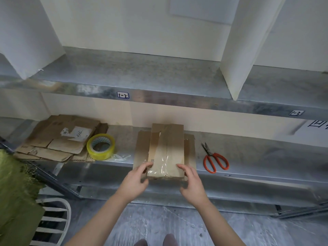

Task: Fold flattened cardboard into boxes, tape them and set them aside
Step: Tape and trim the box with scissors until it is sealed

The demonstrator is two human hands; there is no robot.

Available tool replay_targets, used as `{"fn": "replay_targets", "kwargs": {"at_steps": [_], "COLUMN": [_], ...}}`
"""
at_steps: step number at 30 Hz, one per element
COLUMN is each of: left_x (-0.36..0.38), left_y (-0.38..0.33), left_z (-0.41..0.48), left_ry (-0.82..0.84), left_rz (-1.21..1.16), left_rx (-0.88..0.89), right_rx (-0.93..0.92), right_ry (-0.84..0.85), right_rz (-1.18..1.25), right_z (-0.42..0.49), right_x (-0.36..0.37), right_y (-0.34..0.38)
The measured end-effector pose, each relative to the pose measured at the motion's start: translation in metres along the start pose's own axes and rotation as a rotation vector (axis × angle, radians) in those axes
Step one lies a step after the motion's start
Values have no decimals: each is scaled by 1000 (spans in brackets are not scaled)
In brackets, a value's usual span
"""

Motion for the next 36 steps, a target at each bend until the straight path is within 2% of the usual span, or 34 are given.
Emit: {"fn": "replay_targets", "kwargs": {"at_steps": [3, 7, 12, 18, 22, 25, 27, 29, 31, 33, 36], "left_x": [1, 4, 10, -17, -19, -24, -28, -32, -35, -40, -51], "left_y": [-6, -12, -11, -40, -50, -59, -62, -59, -59, -63, -66], "left_z": [4, 11, 3, -3, -10, -13, -12, -10, -13, -19, -16], "left_ry": [56, -43, -20, -247, -227, -221, -157, -2, 221, 375, 385], "left_rz": [10, -28, -34, -154, -185, -178, -185, -302, -501, -636, -821], "left_rx": [38, 15, 39, 18, 13, 24, 26, 9, -17, -23, -62], "right_rx": [-8, -29, -63, 12, 58, 89, 81, 54, 29, 16, 49], "right_ry": [-33, -167, -229, -370, -315, -317, -296, -210, -41, 132, 223], "right_rz": [53, 73, 36, 89, 203, 188, 196, 245, 357, 530, 702], "right_z": [2, 4, -7, -24, -27, -30, -31, -29, -28, -32, -31], "right_x": [-3, -2, -5, -20, -29, -36, -39, -44, -47, -49, -61], "right_y": [1, 9, 20, 41, 47, 55, 58, 56, 52, 53, 53]}}
Point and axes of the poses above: each hand's wrist, its own z-axis towards the middle knuckle, its own x-axis out of the palm, y = z × x, the point moved 9 cm from there along z, towards the middle knuckle, and after that the axes turned 1 degree about x, right-handed, at the moved point
